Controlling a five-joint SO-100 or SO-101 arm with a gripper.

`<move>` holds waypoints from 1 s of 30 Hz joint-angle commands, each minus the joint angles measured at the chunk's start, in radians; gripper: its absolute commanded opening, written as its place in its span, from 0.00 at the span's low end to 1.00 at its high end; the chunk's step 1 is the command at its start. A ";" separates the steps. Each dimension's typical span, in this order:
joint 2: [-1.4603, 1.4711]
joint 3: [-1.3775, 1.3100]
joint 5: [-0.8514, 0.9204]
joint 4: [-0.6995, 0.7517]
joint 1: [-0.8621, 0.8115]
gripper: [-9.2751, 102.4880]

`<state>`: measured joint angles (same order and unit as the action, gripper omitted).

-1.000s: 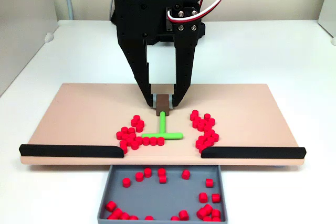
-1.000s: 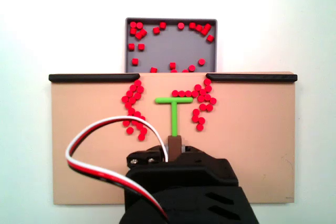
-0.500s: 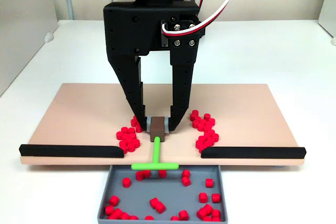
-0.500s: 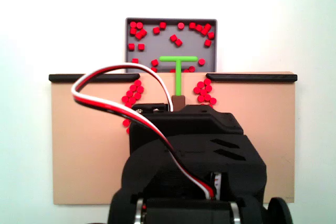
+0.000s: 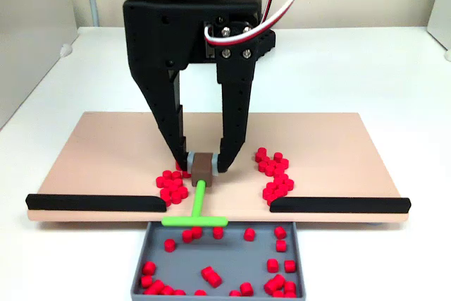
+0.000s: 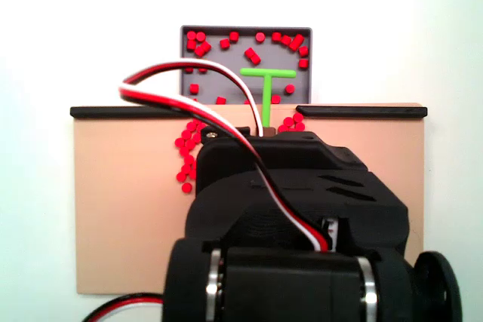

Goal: Push granules from bottom to the grey container

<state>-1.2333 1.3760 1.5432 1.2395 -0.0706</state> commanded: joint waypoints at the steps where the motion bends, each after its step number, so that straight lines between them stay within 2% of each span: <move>1: -0.023 -0.110 -0.017 0.075 0.015 0.08; 13: -0.258 -0.100 -0.028 0.359 0.046 0.08; 30: -0.770 0.436 0.034 0.342 0.031 0.08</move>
<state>-1.9098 1.7564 1.5723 1.5907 -0.0337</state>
